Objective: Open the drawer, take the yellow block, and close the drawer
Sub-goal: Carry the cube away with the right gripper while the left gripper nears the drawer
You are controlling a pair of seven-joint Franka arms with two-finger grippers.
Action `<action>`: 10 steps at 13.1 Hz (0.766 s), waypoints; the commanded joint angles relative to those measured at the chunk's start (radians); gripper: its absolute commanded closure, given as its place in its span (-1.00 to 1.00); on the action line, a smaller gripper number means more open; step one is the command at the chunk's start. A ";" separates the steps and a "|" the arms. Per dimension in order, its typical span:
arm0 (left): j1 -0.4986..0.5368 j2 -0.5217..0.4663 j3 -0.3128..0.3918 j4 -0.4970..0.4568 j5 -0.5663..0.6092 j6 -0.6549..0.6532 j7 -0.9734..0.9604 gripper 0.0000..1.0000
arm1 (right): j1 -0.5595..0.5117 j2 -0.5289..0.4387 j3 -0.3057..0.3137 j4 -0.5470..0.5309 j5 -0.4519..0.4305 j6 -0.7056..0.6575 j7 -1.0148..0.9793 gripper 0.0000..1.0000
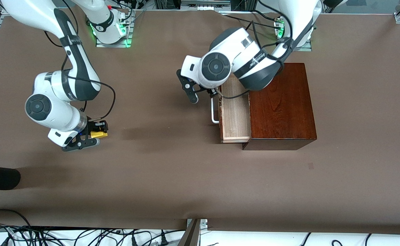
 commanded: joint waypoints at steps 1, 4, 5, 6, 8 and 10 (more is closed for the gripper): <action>-0.010 0.040 0.008 -0.014 0.104 0.085 0.264 -1.00 | -0.021 -0.042 0.009 -0.205 0.024 0.207 0.010 1.00; -0.006 0.085 0.006 -0.146 0.229 0.332 0.563 -1.00 | -0.022 0.016 0.009 -0.225 0.024 0.298 0.051 1.00; -0.013 0.094 0.008 -0.151 0.236 0.355 0.570 -1.00 | -0.022 0.023 0.009 -0.231 0.023 0.303 0.087 1.00; -0.021 0.091 0.009 -0.165 0.242 0.351 0.567 -1.00 | -0.022 0.028 0.009 -0.237 0.023 0.306 0.104 1.00; -0.001 0.062 0.011 -0.222 0.243 0.311 0.572 -1.00 | -0.021 0.031 0.009 -0.245 0.023 0.309 0.131 1.00; -0.004 0.040 0.017 -0.219 0.265 0.245 0.563 -1.00 | -0.021 0.040 0.009 -0.247 0.023 0.309 0.132 0.94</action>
